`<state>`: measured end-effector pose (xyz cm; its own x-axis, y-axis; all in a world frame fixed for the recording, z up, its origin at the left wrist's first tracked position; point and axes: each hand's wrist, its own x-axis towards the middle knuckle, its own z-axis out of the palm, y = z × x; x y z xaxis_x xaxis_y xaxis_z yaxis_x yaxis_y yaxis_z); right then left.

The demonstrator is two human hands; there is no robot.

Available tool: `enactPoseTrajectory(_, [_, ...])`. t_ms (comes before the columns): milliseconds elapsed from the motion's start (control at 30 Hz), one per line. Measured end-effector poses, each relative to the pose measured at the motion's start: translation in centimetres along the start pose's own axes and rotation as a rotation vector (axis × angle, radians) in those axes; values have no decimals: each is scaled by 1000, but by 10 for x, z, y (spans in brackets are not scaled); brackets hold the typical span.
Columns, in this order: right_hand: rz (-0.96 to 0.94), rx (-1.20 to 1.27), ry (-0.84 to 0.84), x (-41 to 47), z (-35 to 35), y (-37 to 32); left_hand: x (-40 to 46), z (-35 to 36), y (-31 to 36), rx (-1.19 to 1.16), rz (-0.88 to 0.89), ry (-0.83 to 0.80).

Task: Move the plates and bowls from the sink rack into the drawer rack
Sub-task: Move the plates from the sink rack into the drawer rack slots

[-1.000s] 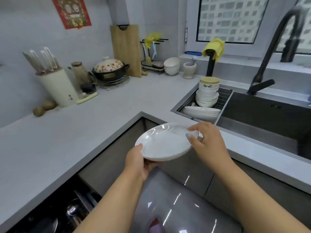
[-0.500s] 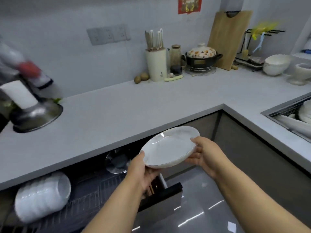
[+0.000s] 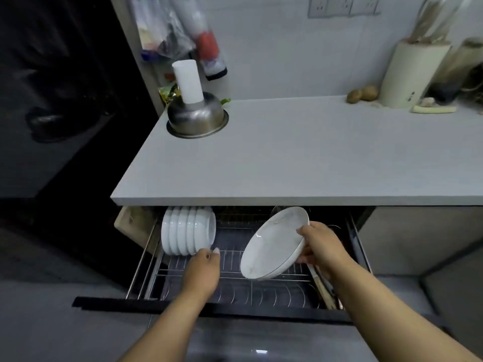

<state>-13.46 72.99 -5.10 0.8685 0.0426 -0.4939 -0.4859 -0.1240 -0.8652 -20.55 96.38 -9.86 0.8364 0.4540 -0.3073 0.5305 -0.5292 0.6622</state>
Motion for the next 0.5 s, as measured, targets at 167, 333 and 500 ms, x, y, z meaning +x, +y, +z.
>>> enactPoseTrajectory(167, [52,-160,-30,46,81,14,40,-31,-67,213,81,-9])
enactPoseTrajectory(333, [113,-304,-61,91,136,28,60,-45,-108,448,92,-96])
enactPoseTrajectory(500, [89,-455,-74,157,163,57,57,-46,-117,482,186,-174])
